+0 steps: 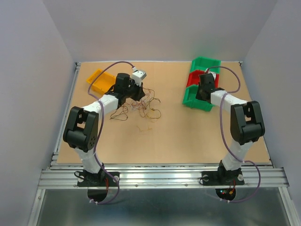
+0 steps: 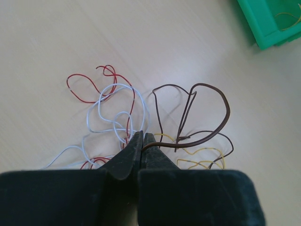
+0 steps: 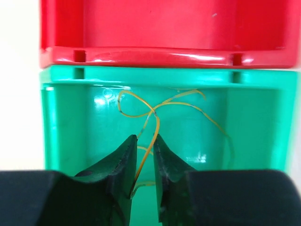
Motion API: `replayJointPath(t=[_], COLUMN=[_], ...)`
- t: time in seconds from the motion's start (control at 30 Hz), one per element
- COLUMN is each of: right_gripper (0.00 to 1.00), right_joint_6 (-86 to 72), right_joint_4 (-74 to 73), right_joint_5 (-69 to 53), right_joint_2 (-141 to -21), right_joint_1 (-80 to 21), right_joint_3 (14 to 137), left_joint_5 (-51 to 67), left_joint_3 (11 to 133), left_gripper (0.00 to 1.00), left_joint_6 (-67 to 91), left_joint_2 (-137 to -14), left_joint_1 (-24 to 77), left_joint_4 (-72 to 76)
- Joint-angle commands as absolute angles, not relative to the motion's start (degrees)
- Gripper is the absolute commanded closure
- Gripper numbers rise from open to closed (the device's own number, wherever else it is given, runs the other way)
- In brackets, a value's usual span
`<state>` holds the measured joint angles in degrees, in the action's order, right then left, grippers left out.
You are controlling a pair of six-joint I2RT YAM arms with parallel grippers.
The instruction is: Untangle the cables
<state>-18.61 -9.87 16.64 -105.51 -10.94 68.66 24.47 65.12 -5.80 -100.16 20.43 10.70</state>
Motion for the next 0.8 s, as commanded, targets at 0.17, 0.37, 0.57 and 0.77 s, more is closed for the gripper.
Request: replayJointPath(t=[0.17,0.37,0.57,0.77], right_gripper=[0.66,0.48,0.36,0.35], right_joint_6=[-19.2,-17.2,-9.9,-7.5], right_joint_4=[-5.3,-3.5,8.3,28.6], right_joint_5=[21.2,22.1,-3.3,-24.3], right_joint_2=[-88.6,-82.6,-78.6,-75.0], right_joint_1=[-11.9,-16.3,-18.8,-22.2], right_joint_3=[61.9,58.7,52.0,41.9], left_joint_5=[28.1,28.0,29.2,31.9], left_joint_3=[62.2,61.2,60.0,60.8], left_gripper=[1.00,1.00,1.00,1.00], left_joint_6=[-8.7,-9.9,-11.5,-11.5], left_joint_2=[-93.2,-91.8,-90.5,-90.3], left_joint_1=[22.0,23.5,24.7,25.1], left_joint_4=[14.2,14.8,15.1,13.7])
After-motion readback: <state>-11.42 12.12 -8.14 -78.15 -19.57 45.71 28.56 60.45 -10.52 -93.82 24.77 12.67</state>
